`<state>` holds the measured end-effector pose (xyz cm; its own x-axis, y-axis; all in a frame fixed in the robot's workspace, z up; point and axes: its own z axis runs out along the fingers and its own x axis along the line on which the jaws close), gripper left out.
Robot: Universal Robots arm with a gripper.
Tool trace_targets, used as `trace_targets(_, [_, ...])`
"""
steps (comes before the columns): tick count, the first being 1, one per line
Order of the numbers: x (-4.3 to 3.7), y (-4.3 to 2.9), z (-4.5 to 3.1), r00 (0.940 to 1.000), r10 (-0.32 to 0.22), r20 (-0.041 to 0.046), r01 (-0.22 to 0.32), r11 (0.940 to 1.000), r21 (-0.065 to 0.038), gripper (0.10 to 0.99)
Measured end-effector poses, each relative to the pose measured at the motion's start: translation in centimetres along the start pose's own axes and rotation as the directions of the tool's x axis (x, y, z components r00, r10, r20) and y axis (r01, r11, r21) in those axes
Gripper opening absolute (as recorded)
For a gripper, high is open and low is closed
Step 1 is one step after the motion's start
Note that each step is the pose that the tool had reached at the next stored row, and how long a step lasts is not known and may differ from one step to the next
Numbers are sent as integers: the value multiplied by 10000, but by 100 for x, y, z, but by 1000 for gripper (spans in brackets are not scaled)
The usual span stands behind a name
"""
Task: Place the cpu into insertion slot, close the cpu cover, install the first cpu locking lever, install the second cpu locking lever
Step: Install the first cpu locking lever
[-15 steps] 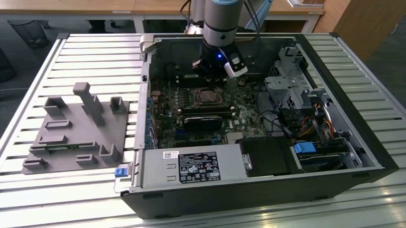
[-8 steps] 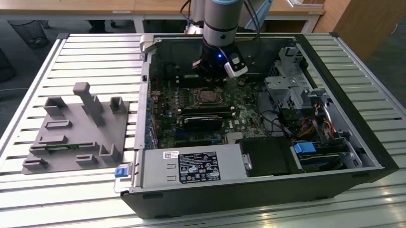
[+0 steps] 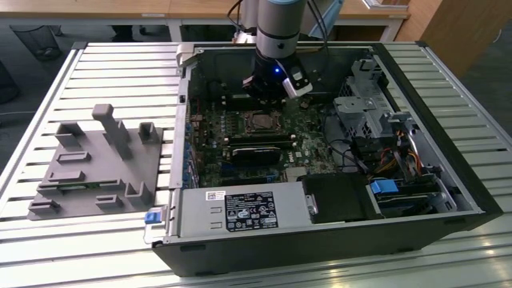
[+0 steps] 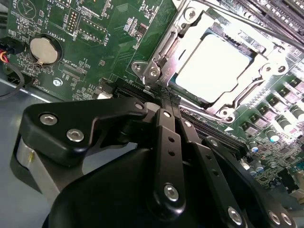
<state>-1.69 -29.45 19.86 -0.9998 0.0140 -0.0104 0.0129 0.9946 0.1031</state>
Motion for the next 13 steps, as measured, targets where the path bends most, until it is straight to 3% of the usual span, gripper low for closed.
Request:
trace_targets(5, [-2, 4, -19, 10000, 3, 3, -3, 10000, 2, 118])
trace_targets(13, [-2, 4, 6, 10000, -2, 2, 2, 9998, 208, 118])
